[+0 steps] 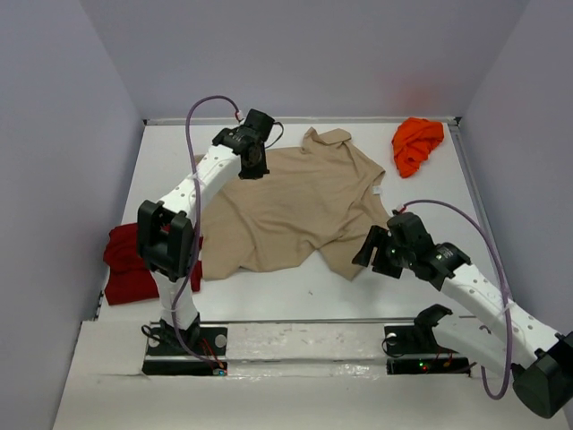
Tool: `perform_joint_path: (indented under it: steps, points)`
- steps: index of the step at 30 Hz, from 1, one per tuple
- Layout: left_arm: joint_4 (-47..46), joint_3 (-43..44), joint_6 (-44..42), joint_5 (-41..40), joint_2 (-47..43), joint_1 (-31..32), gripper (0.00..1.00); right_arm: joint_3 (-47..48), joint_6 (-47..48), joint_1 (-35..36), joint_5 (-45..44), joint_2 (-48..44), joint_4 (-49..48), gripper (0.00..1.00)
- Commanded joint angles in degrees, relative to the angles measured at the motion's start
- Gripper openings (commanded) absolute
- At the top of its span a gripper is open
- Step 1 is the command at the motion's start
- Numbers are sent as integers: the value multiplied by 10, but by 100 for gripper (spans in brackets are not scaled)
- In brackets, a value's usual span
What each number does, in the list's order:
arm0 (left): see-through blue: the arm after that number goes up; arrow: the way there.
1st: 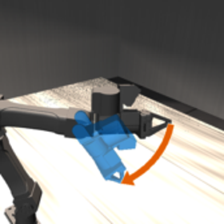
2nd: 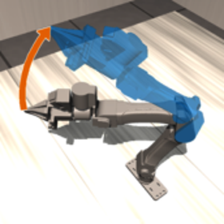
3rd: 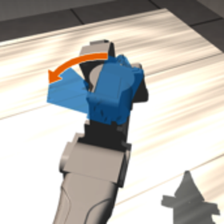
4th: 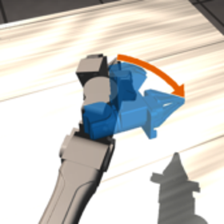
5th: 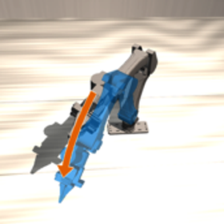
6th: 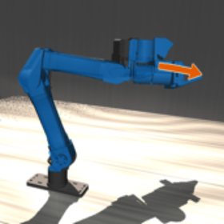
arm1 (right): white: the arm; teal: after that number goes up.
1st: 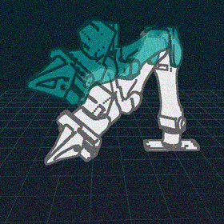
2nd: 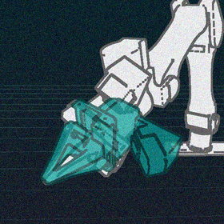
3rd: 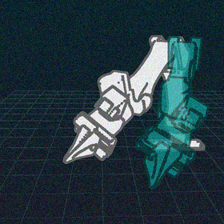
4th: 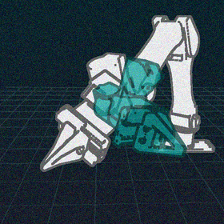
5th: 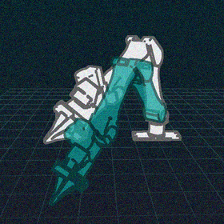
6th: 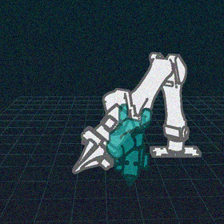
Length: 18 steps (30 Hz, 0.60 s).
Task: Fold and stack the t-shirts
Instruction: Flatten out the tshirt
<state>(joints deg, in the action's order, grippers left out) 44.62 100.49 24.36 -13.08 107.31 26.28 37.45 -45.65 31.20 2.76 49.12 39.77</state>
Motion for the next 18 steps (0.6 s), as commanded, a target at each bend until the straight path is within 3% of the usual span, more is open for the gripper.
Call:
perform_joint_path:
  steps: [1,7,11,18]
  points:
    - [-23,-11,9,-8,-91,9,0,-64,-94,9,43,-19,-71,70]
    - [-18,-28,-7,-10,-120,16,0,-99,-122,33,-1,7,-94,68]
    - [-27,-37,-17,-5,-135,17,0,-124,-129,33,2,58,-168,68]
    - [-36,-56,-26,11,-142,18,0,-45,-51,39,-24,238,-217,65]
